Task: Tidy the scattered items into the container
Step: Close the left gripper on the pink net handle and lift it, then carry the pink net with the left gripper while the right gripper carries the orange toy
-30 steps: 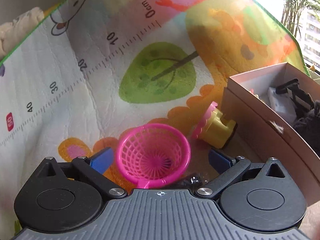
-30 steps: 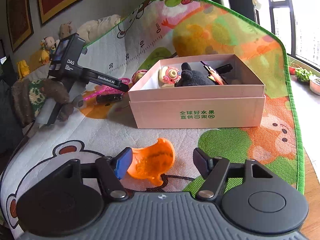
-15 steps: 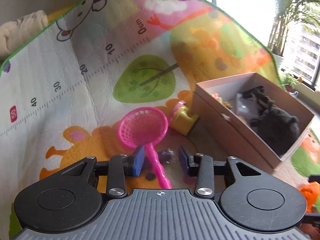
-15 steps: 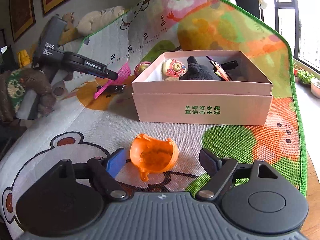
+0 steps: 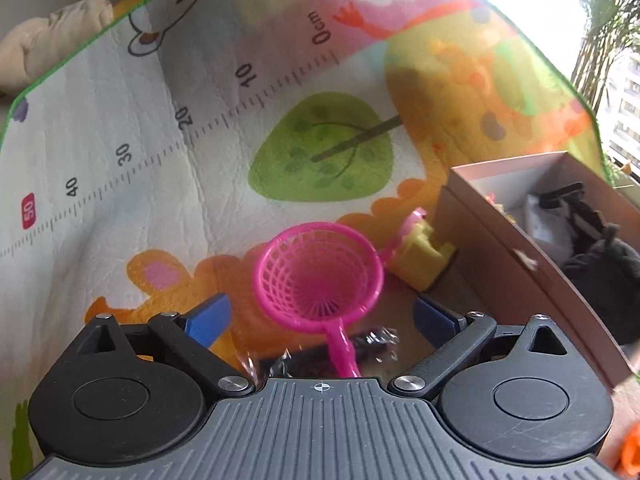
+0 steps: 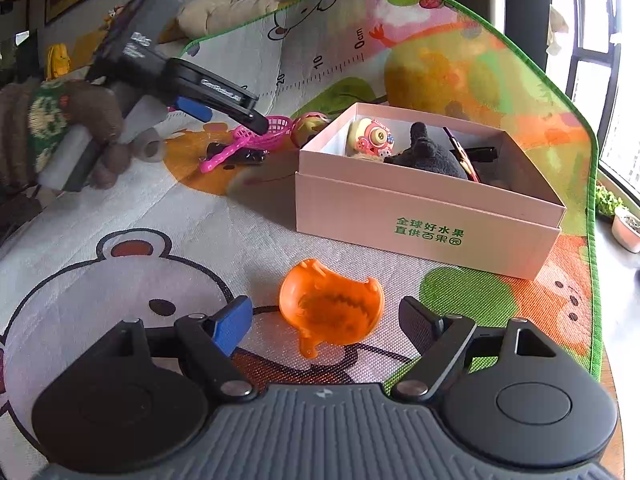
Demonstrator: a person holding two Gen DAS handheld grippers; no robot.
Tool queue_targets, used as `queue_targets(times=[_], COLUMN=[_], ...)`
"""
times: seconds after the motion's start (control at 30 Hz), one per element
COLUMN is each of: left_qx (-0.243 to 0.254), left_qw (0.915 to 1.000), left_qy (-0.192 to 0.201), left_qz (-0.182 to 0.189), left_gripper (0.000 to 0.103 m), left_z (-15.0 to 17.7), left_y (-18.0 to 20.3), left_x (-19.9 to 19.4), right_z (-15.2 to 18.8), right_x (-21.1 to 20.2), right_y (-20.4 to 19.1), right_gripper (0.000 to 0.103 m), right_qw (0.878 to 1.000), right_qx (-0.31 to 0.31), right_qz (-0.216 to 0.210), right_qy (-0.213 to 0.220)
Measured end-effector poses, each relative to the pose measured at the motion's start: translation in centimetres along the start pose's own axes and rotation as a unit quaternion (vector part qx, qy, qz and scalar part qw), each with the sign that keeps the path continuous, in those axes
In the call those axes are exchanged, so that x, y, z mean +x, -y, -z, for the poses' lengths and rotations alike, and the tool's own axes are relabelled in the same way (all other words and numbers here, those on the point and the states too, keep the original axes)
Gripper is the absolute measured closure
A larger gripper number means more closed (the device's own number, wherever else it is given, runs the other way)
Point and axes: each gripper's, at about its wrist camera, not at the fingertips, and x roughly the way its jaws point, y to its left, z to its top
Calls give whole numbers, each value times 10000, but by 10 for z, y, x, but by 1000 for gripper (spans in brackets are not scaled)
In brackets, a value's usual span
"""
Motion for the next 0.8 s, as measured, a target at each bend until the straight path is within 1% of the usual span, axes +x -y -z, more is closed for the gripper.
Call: queue_targets(times=[0.07,0.17,0.2,0.33,0.47,0.57,0.63,0.67,0.7,0.73,0.77,0.8], left_qx=[9,-60,-88,-25,-53,-50,-63,-41,-10,30,76,111], left_qw=[9999,9997,9997,9998,10000,9995,9987,9981,9976,9969,9959,9947], left_qy=[-123,-220,-215,-170,39,277,355,362,353,321,266,196], left_qz=[-85,-34,-19,-50,30,137,370,493,596,723,859,1006], left_gripper=[3,5,17,17,17,17,16,16,16,16,16,16], left_z=[-6,-9,-8,-4,8,26,41,50,58,67,75,85], left_y=[-2,-5,-5,-3,-4,2,10,15,22,29,36,44], left_x=[20,35,37,32,0,-43,-69,-81,-90,-98,-104,-109], right_z=[0,0,0,0,0,0,-1,-1,0,0,0,1], right_x=[0,4,5,6,5,4,4,4,4,4,2,1], right_y=[2,9,11,12,11,9,5,4,2,1,1,1], right_gripper=[22,21,21,20,20,21,25,31,40,45,48,48], right_qw=[10000,9994,9991,9988,9991,9995,9998,9998,9999,9999,9999,9999], right_qx=[73,288,364,414,378,301,204,157,102,70,52,40], right_qz=[-44,-145,-166,-205,-159,-61,13,26,54,70,84,137], right_qy=[-10,-94,-135,-141,-123,-97,-74,-76,-89,-99,-76,-55])
